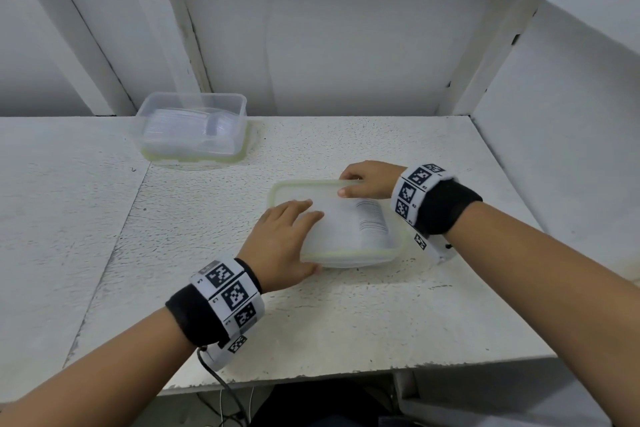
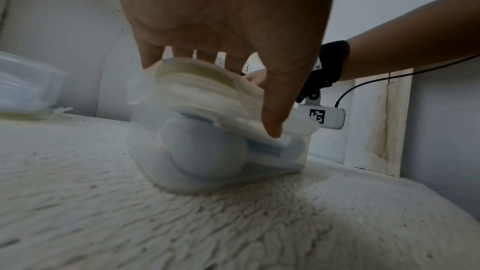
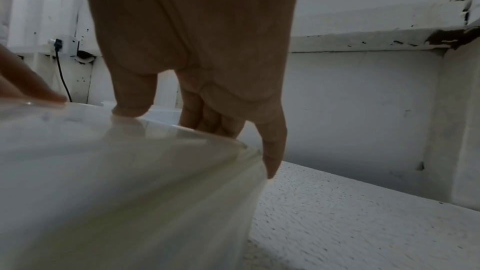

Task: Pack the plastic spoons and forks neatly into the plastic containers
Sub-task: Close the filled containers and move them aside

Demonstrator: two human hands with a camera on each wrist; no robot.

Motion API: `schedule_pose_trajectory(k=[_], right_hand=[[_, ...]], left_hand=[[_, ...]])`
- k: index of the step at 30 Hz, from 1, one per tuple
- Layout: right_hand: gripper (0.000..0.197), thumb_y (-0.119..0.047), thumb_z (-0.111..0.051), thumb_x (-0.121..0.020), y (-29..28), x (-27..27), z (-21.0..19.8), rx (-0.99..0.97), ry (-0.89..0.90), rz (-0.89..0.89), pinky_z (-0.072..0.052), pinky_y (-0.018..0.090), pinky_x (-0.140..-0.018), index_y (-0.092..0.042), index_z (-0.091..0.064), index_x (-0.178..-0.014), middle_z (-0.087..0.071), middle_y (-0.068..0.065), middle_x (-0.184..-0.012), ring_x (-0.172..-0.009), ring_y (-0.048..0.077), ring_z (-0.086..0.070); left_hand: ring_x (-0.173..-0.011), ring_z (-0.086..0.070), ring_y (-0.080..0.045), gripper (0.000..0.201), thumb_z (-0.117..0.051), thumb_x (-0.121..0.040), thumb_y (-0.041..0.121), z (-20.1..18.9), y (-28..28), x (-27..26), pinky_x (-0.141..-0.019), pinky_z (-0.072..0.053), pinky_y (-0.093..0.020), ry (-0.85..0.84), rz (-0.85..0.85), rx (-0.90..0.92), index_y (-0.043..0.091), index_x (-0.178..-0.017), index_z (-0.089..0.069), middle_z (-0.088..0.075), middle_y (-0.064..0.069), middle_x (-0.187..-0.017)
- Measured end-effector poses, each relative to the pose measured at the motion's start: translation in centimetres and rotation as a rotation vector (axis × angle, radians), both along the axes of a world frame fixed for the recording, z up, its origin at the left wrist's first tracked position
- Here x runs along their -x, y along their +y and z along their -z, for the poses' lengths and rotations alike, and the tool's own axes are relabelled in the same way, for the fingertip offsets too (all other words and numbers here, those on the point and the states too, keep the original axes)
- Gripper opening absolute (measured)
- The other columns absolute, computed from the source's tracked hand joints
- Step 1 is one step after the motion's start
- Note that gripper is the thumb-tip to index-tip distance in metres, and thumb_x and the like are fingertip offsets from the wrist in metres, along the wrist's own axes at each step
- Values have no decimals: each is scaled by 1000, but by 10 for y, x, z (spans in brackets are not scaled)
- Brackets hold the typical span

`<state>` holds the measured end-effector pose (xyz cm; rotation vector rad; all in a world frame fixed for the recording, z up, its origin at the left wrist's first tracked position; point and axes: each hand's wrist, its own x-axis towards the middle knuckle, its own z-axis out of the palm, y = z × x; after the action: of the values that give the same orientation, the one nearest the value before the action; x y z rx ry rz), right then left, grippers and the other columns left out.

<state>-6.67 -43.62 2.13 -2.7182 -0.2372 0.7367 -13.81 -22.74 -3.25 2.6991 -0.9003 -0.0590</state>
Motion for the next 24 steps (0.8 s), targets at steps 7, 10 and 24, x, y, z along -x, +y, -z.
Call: schedule_pose_trajectory(k=[7,10,24], right_hand=[[55,-38,-45,-96,-3,13,2,32,-51,17,-26,31,-108,-14,-31,-144,-34,4,-149,-136,21,-33],[61,-39,-46,-96,-19,31,9,-12,-147,159,-28,37,-109,-19,-22,-147,-30,10,-151,-136,25,-32],[46,-33,-47,-96,-67,46,12,-270,-100,698,-55,39,-76,-17,-38,-138,-49,11,-131,-107,30,-56]], left_hand=[[-141,-18,-18,97,-47,-63,76,-11,9,-11,-114,-15,-32,155,42,-12,24,-143,-33,-22,1,-153],[-137,-25,-19,83,-40,-73,71,-15,23,-21,-111,-17,-29,219,-135,185,21,-139,-41,-32,-2,-149],[-66,-62,-20,37,-47,-97,18,-33,-10,-66,-54,-58,-24,719,-464,530,4,-132,-47,-60,-9,-91]])
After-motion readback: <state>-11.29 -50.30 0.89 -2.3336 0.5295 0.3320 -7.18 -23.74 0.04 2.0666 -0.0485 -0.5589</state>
